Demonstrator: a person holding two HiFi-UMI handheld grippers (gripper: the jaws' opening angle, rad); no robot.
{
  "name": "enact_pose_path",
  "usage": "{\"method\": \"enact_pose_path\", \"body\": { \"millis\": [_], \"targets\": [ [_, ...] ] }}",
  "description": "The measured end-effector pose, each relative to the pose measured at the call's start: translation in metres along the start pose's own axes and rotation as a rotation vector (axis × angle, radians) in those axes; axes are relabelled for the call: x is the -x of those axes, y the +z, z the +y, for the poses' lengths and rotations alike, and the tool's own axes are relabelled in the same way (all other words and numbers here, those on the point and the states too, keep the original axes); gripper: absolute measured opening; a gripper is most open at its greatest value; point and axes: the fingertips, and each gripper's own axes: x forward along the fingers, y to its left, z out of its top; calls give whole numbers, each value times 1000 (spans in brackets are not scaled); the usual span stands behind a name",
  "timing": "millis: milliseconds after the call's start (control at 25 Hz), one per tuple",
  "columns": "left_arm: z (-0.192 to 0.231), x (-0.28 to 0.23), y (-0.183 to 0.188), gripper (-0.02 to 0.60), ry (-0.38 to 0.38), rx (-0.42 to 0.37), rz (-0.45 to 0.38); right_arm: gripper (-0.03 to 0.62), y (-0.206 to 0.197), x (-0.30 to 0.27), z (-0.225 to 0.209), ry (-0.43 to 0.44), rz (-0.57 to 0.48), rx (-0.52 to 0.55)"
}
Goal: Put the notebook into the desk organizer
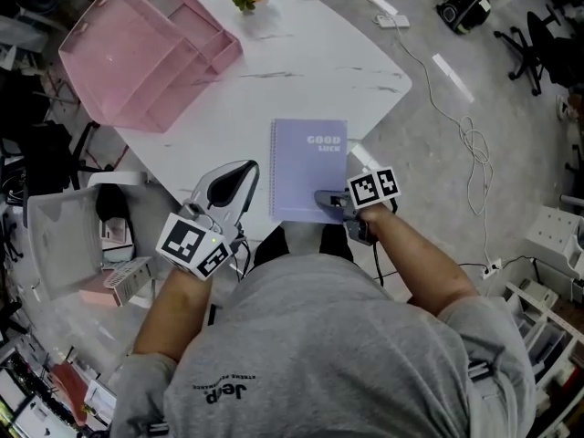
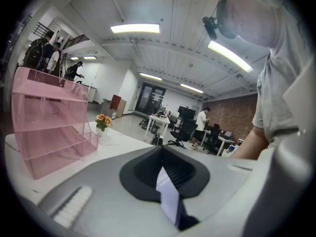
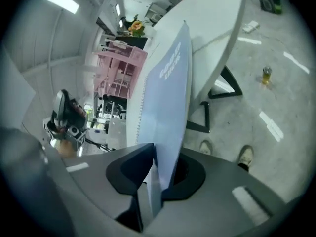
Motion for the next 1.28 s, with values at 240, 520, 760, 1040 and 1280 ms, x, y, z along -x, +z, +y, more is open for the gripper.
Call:
{"method": "enact_pose_path", "body": {
  "millis": [240, 520, 760, 1040, 1280],
  "targets": [
    [6, 9, 8, 55, 15, 14, -33, 32, 18, 41, 23, -173, 30, 424],
    [17, 30, 10, 55, 69, 43, -67, 31, 44, 48, 66, -190, 155, 804],
    [40, 68, 6, 55, 151, 72, -109, 31, 53, 26, 126, 11, 269, 882],
    [69, 116, -2, 55, 266, 109, -136, 31, 92, -22, 178, 176, 340, 812],
    [90, 157, -17, 55, 340, 141, -139, 31, 105, -90, 188, 298, 398, 622]
  ]
}}
